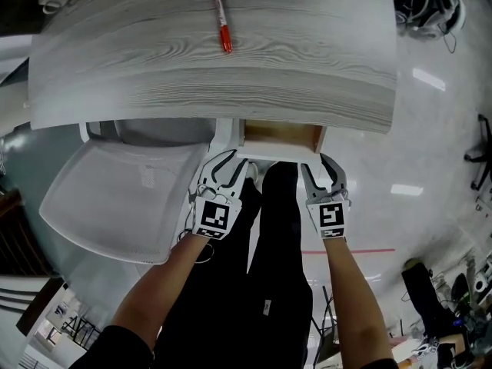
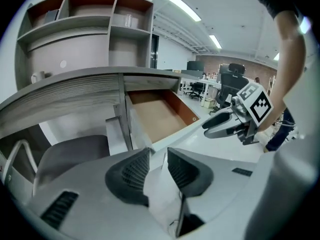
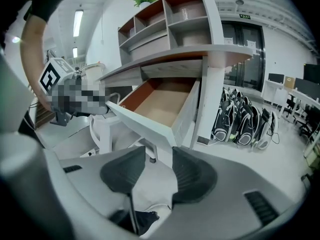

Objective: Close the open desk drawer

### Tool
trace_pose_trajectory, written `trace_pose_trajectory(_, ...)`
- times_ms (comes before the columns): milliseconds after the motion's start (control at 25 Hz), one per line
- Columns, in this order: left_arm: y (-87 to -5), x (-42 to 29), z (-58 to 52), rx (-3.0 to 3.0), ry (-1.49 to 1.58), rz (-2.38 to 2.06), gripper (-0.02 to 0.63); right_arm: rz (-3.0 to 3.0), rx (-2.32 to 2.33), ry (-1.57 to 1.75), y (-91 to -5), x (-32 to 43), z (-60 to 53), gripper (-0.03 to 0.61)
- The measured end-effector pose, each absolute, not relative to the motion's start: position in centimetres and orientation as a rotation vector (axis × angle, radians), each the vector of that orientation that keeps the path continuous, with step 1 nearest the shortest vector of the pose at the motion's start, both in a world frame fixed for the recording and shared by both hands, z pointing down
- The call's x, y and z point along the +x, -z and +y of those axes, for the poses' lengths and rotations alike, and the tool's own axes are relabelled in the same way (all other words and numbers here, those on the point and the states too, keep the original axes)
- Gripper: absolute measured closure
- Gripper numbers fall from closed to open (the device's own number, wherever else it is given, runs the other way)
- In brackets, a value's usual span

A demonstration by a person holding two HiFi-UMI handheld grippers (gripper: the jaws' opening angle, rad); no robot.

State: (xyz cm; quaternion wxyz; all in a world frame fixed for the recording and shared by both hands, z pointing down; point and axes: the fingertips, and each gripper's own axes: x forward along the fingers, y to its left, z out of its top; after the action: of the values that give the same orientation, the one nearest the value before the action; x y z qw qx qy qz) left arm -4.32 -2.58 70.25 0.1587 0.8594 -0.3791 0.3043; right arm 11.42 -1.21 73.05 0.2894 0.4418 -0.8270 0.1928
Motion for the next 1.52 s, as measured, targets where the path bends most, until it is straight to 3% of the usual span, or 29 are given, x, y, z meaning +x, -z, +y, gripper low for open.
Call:
trace_pose_trajectory(800, -65.6, -3.9, -4.3, 2.363, -0.683, -1.239, 0.504, -2.221, 1.385, -0.54, -69.3, 12.7, -2.3, 0.453)
trace_pose_trajectory(1520, -64.5, -3.9, -7.8, 2.27, -0.606, -1.37, 0.505, -2.241, 1.475, -0.616, -68.4, 12.9, -6.1, 0.451)
